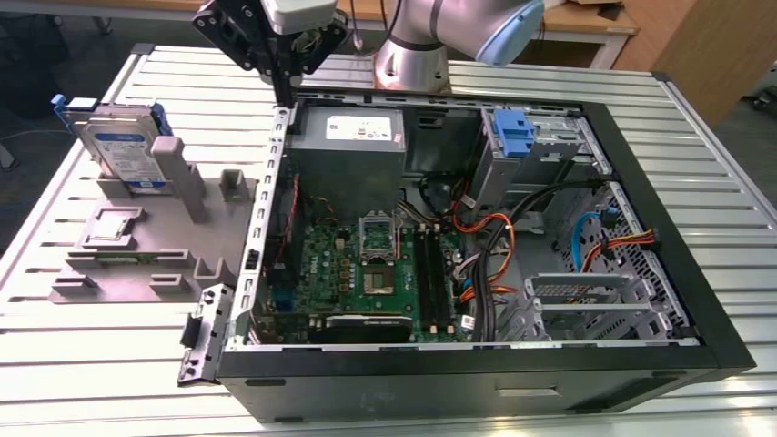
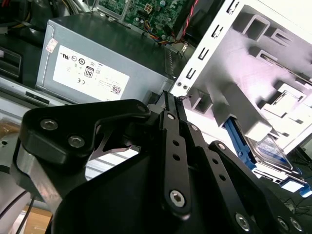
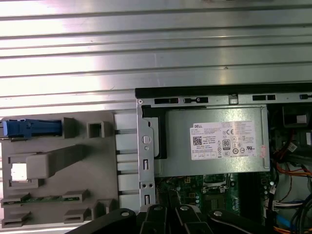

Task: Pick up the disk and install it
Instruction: 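Reach for the disk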

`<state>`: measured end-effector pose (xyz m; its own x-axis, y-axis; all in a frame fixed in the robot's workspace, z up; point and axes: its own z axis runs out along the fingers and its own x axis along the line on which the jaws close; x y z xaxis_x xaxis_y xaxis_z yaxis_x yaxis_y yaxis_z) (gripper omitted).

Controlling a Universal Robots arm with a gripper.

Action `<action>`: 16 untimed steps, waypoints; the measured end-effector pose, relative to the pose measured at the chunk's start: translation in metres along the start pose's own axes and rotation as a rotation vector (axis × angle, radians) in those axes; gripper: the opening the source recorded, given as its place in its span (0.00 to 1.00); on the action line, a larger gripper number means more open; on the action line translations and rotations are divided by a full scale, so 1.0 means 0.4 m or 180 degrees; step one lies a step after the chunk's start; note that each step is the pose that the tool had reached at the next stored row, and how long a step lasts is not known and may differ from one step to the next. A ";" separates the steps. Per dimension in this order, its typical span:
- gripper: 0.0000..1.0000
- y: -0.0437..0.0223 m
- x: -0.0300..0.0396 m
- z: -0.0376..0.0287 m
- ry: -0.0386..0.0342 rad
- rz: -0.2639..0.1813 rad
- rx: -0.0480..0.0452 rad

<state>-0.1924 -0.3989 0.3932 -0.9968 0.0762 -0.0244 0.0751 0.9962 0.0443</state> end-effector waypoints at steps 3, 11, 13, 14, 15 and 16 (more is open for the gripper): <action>0.15 0.000 0.001 0.000 0.0000 0.0000 0.0000; 0.15 0.000 0.006 0.000 0.0000 0.0000 0.0000; 0.15 -0.001 0.007 0.000 0.0000 0.0000 0.0000; 0.15 -0.001 0.008 0.000 0.0000 0.0000 0.0000; 0.15 -0.001 0.008 0.000 0.0000 0.0000 0.0000; 0.15 -0.001 0.009 0.000 0.0000 0.0000 0.0000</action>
<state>-0.1960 -0.3989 0.3932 -0.9968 0.0762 -0.0244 0.0751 0.9962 0.0443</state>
